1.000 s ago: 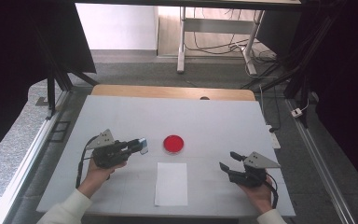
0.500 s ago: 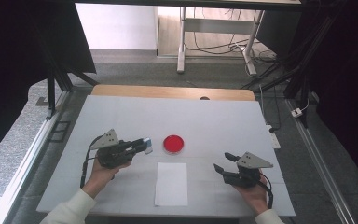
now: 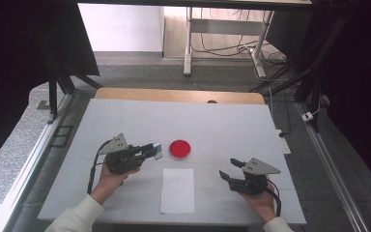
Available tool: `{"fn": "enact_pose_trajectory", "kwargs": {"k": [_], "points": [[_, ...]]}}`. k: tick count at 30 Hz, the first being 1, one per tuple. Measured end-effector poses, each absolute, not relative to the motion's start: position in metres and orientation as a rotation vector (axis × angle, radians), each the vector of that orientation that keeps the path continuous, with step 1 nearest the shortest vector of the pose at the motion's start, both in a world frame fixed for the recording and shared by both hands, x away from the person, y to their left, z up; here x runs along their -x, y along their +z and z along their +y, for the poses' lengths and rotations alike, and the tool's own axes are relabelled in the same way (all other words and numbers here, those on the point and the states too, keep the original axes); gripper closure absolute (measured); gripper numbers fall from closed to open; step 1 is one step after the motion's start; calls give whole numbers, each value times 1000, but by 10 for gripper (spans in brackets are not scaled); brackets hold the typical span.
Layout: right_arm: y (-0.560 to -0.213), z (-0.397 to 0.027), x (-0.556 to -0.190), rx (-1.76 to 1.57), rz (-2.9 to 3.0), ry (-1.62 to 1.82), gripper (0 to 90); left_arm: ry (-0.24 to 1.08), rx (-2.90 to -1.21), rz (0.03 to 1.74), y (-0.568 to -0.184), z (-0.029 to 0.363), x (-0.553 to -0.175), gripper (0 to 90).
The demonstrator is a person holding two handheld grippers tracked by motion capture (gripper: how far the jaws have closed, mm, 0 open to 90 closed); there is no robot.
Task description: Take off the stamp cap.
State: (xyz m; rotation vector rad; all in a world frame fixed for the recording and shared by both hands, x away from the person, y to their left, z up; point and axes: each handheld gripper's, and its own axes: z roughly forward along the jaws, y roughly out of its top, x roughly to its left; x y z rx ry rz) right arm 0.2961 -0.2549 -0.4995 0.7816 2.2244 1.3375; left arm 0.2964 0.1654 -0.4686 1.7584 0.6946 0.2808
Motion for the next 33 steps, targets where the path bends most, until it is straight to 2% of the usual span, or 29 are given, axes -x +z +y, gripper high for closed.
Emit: {"fn": "enact_pose_trajectory", "kwargs": {"k": [33], "points": [[-499,-198,-292,-692,2277,1365,309,272,-1759,652,-464,135,-302,759]]}}
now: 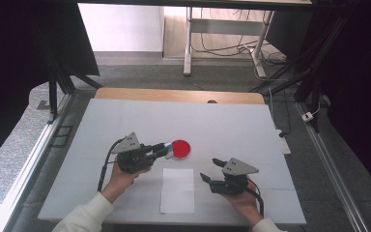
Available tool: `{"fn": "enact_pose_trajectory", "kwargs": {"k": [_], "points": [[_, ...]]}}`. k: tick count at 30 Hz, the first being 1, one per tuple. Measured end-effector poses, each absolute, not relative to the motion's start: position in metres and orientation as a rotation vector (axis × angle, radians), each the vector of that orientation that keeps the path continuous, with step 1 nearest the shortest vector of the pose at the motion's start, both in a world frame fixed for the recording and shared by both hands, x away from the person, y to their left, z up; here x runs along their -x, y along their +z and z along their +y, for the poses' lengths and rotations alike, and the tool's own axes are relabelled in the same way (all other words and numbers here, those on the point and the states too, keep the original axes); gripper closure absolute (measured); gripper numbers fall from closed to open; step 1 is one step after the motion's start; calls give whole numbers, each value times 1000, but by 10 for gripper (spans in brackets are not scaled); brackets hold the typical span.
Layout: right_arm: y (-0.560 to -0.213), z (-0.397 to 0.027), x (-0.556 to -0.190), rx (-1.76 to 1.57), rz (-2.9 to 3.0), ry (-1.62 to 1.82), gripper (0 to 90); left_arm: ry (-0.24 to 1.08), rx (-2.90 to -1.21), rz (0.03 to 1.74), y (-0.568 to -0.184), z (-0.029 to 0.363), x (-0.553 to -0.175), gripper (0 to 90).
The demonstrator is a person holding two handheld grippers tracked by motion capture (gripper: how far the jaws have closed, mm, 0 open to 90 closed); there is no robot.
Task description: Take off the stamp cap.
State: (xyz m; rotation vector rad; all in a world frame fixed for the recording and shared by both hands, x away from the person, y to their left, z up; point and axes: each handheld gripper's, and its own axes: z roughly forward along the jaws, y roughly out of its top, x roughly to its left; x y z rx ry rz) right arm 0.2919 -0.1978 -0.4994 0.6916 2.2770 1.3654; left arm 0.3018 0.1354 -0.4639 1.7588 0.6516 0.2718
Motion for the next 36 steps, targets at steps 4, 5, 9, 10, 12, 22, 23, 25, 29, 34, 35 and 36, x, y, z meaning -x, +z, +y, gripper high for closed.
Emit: {"fn": "enact_pose_trajectory", "kwargs": {"k": [4,5,9,10,12,22,23,25,29,34,35,36], "points": [[-499,-183,-293,-666,2292,1375,310,271,-1761,648,-464,131,-303,759],[-499,-179,-293,-660,2291,1379,310,271,-1763,647,-464,129,-304,758],[-498,-170,-294,-658,2284,1381,312,278,-1773,653,-466,124,-305,759],[-498,-168,-294,-662,2283,1381,316,277,-1772,655,-467,123,-305,759],[-498,-166,-295,-668,2286,1379,327,278,-1771,656,-467,121,-305,759],[-498,-146,-296,-672,2277,1394,380,282,-1768,658,-471,108,-306,759],[-498,-143,-297,-675,2274,1399,392,283,-1767,659,-471,107,-306,759],[-498,-140,-298,-685,2271,1400,408,282,-1764,659,-472,105,-306,759],[-497,-132,-299,-697,2265,1392,426,278,-1764,653,-473,101,-305,759],[-495,-124,-301,-711,2249,1408,461,279,-1757,652,-473,99,-304,759],[-495,-122,-301,-712,2247,1412,474,279,-1756,652,-473,99,-304,759],[-495,-121,-300,-708,2246,1411,485,279,-1756,652,-473,99,-304,759]]}}
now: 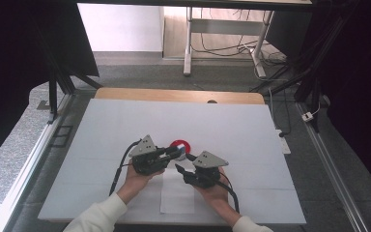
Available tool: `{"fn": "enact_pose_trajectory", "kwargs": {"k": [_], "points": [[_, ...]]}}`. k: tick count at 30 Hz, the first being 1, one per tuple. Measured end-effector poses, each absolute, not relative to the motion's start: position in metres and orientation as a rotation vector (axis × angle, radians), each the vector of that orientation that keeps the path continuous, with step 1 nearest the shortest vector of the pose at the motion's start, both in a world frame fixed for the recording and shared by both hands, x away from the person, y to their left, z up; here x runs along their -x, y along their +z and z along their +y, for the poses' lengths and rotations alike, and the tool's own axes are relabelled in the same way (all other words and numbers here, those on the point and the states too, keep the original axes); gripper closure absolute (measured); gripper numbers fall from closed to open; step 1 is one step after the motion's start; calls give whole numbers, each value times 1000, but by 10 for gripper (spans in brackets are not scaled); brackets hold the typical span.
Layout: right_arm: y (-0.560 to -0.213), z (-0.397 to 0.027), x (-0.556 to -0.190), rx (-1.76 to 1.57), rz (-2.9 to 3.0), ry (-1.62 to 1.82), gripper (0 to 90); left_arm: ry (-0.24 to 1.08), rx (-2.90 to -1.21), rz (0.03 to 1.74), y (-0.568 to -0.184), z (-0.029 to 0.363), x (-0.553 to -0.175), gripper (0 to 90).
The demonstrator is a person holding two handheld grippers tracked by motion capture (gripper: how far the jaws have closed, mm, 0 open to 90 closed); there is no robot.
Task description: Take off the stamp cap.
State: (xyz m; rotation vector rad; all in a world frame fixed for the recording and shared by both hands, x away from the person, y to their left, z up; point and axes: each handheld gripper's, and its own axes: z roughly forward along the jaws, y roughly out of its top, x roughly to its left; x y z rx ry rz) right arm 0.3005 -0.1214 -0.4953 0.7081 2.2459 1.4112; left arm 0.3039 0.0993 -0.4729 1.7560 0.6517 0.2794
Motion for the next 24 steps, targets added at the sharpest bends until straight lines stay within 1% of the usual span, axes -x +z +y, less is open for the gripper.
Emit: {"fn": "enact_pose_trajectory", "kwargs": {"k": [3,13,24], "points": [[-494,-119,-299,-708,2227,1413,535,285,-1752,654,-473,99,-303,759],[-494,-119,-300,-741,2198,1402,634,289,-1748,655,-473,97,-302,759],[-495,-117,-300,-727,2191,1347,657,281,-1742,678,-477,95,-303,752]]}}
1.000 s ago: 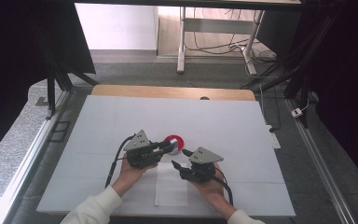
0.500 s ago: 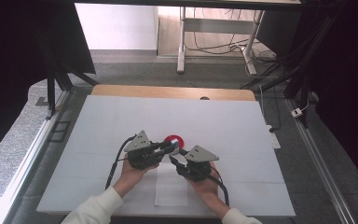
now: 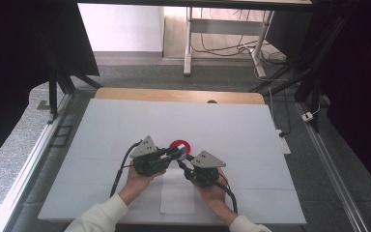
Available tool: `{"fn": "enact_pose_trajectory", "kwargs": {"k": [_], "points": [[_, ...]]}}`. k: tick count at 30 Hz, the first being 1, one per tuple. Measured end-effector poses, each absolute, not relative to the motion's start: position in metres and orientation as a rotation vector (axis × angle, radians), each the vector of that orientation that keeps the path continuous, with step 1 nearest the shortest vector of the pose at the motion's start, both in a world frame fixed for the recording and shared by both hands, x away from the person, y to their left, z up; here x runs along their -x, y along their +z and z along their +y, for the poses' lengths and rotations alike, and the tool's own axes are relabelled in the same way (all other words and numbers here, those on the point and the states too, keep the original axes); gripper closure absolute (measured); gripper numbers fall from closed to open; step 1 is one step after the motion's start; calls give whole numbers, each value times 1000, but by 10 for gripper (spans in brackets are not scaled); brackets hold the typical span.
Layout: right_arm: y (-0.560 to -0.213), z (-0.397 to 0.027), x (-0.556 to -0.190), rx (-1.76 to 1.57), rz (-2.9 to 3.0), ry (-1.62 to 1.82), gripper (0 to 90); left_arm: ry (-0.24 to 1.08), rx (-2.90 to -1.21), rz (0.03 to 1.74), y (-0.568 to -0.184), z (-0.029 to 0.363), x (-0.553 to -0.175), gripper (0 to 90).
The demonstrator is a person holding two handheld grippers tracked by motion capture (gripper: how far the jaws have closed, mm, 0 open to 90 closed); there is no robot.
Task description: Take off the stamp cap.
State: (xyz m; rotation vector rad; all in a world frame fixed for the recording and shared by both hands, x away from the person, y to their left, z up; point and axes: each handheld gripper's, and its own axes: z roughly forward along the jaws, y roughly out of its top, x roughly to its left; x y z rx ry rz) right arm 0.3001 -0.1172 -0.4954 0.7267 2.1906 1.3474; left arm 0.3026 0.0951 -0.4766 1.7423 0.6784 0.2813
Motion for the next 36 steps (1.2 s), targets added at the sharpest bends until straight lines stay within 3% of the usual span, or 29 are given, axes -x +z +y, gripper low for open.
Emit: {"fn": "enact_pose_trajectory", "kwargs": {"k": [7,21,36], "points": [[-496,-116,-300,-708,2198,1328,660,275,-1738,690,-478,93,-305,717],[-497,-115,-299,-702,2197,1330,663,314,-1730,701,-478,90,-303,757],[-497,-114,-298,-648,2215,1266,669,242,-1710,738,-481,95,-306,759]]}}
